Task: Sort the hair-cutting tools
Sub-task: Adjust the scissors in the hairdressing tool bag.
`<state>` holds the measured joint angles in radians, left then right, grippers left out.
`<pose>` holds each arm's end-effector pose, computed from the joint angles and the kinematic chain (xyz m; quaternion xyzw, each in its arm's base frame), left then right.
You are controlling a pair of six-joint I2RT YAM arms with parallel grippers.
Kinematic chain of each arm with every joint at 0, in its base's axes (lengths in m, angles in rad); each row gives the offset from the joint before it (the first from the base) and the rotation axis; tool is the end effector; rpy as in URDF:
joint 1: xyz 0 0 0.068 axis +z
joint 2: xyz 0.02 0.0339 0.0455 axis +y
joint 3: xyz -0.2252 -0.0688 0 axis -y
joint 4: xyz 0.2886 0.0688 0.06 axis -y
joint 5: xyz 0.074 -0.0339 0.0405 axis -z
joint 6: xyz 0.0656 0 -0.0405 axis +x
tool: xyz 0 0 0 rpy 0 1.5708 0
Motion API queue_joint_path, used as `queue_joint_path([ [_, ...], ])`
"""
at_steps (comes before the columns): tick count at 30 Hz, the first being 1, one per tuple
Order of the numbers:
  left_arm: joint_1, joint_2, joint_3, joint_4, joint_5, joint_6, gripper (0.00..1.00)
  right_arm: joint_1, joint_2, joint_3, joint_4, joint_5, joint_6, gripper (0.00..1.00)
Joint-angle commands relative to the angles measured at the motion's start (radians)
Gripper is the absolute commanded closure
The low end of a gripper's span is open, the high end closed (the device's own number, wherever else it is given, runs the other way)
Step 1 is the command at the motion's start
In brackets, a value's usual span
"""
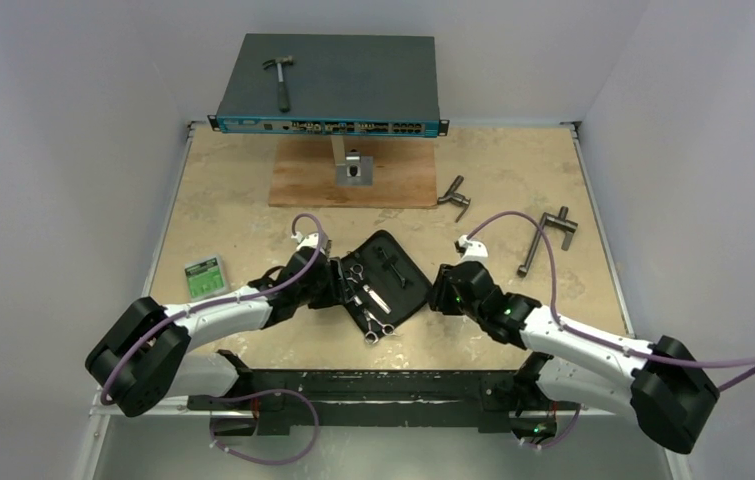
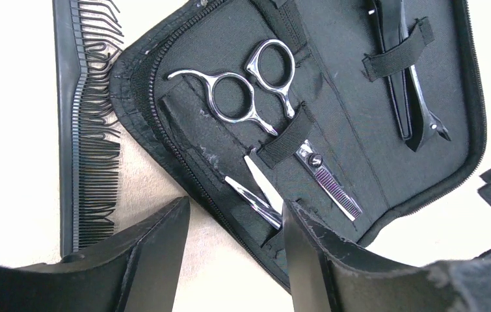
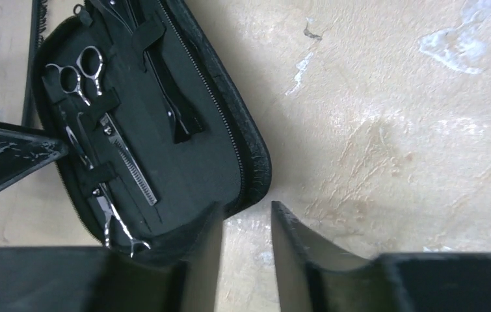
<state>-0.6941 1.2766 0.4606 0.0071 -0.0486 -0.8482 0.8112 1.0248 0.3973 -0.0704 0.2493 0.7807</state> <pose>0.2268 -0.1846 0.0590 -0.0804 0.9246 -0.2429 0.2823 0.2027 0.1899 0.0967 0.0388 0.8999 0.2209 0.3740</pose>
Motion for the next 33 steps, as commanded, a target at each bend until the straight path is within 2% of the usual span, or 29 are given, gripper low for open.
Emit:
queue_joint_path([
  [1,0.0,-0.001,-0.015,-0.023,-0.027,0.002,0.46,0.004,-0.051,0.124,-0.15,0.037,-0.074,0.63],
  [4,0.0,-0.006,-0.017,0.013,-0.03,-0.003,0.46,0.025,-0.022,0.197,-0.177,0.01,-0.11,0.62],
  [9,0.001,0.007,-0.029,0.031,-0.031,-0.015,0.47,0.083,0.121,0.291,-0.112,-0.138,-0.198,0.61],
  [15,0.001,-0.005,-0.051,0.036,-0.041,-0.029,0.51,0.231,0.321,0.411,-0.124,-0.128,-0.283,0.49],
  [22,0.001,-0.048,-0.077,0.032,-0.057,-0.028,0.52,0.345,0.43,0.467,-0.147,-0.074,-0.29,0.4],
  [33,0.001,-0.073,-0.114,0.051,-0.046,-0.038,0.52,0.368,0.588,0.527,-0.131,0.02,-0.227,0.45],
])
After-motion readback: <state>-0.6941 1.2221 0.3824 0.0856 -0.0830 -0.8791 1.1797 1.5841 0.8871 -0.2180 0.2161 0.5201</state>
